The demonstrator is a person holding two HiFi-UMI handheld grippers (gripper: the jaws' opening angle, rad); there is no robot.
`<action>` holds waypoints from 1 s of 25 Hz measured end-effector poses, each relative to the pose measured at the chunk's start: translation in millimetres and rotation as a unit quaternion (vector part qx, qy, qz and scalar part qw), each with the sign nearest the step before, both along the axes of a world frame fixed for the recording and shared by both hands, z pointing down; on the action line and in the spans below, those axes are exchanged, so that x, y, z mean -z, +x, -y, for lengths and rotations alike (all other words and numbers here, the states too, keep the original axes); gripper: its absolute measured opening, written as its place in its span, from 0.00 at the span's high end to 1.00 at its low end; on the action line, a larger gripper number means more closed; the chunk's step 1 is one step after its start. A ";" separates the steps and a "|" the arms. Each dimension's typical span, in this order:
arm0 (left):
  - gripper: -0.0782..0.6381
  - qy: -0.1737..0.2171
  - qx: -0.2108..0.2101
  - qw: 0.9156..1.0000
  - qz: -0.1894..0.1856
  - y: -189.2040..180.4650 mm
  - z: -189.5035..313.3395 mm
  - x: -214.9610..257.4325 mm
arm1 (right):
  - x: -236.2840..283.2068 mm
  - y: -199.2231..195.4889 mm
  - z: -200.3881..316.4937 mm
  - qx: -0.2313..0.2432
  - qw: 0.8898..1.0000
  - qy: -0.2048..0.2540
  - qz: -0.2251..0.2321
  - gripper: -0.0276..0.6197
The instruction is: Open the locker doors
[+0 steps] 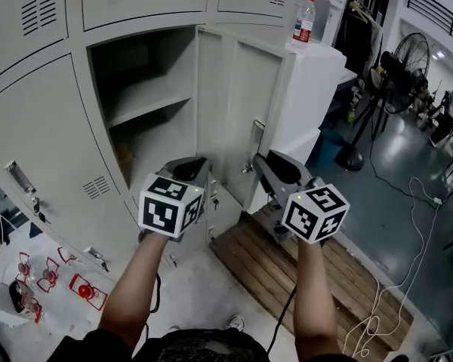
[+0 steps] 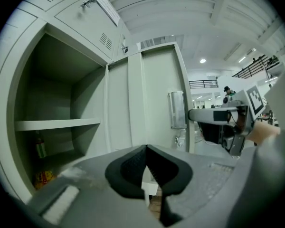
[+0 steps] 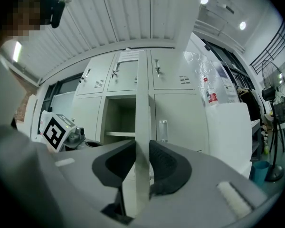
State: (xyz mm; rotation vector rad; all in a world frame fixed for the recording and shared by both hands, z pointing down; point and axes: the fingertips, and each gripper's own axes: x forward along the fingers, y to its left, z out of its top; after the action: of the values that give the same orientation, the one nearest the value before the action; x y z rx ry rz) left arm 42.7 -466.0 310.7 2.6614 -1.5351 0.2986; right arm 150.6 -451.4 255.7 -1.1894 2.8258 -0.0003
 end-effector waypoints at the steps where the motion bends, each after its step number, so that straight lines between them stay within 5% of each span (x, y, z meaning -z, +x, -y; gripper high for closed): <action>1: 0.89 0.000 0.001 1.000 0.001 3.8 1.9 0.4 | -0.2 4.3 3.2 -0.001 1.000 0.000 0.002 0.82; 25: 0.89 0.014 0.072 0.997 0.001 51.8 34.0 9.9 | -1.3 50.4 59.3 0.054 0.998 0.006 -0.011 0.82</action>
State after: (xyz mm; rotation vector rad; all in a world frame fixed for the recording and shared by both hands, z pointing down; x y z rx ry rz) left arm 94.5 -500.0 300.8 2.5528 -1.7340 0.2736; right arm 201.1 -510.8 257.0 -1.0404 2.9016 0.0234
